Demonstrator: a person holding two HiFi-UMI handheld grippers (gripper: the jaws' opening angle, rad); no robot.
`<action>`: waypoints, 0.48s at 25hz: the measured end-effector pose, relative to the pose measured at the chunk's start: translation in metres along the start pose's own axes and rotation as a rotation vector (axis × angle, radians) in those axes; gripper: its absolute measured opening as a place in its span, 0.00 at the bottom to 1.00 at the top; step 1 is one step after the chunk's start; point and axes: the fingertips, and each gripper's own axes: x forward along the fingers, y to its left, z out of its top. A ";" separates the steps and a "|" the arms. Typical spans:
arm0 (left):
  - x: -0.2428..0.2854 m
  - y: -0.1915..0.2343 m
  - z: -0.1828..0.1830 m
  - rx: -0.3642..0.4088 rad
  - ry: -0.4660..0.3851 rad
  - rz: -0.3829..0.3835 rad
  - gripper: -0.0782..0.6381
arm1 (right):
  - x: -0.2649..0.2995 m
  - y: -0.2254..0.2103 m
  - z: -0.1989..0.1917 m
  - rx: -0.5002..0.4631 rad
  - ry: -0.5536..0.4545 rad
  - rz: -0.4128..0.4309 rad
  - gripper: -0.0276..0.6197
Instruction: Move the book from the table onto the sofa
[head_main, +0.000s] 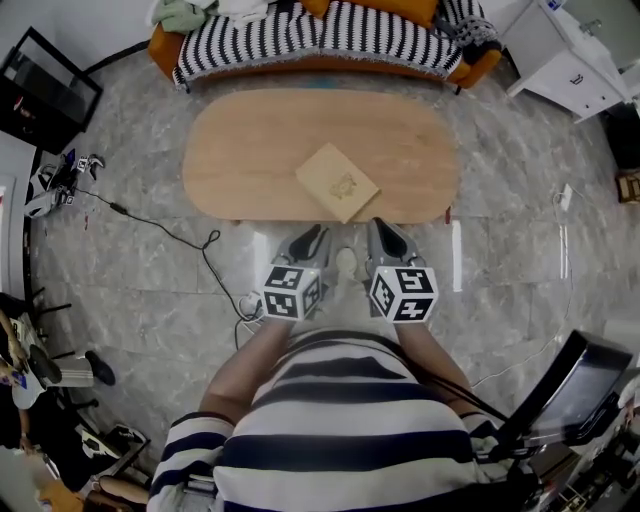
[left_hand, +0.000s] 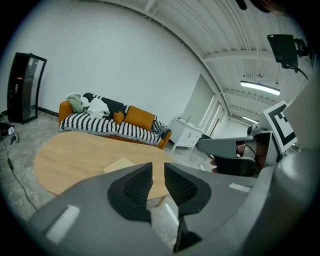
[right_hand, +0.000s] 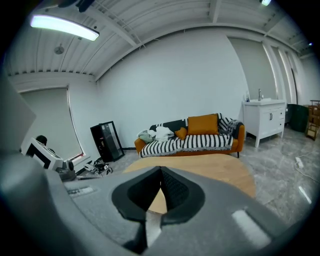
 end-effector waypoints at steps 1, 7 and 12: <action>0.006 0.002 0.000 -0.004 0.009 0.004 0.20 | 0.005 -0.003 0.001 0.000 0.007 0.005 0.04; 0.039 0.015 0.000 -0.044 0.059 0.042 0.20 | 0.037 -0.023 0.003 -0.011 0.062 0.029 0.04; 0.067 0.027 -0.006 -0.071 0.107 0.075 0.21 | 0.063 -0.038 -0.005 -0.018 0.110 0.053 0.04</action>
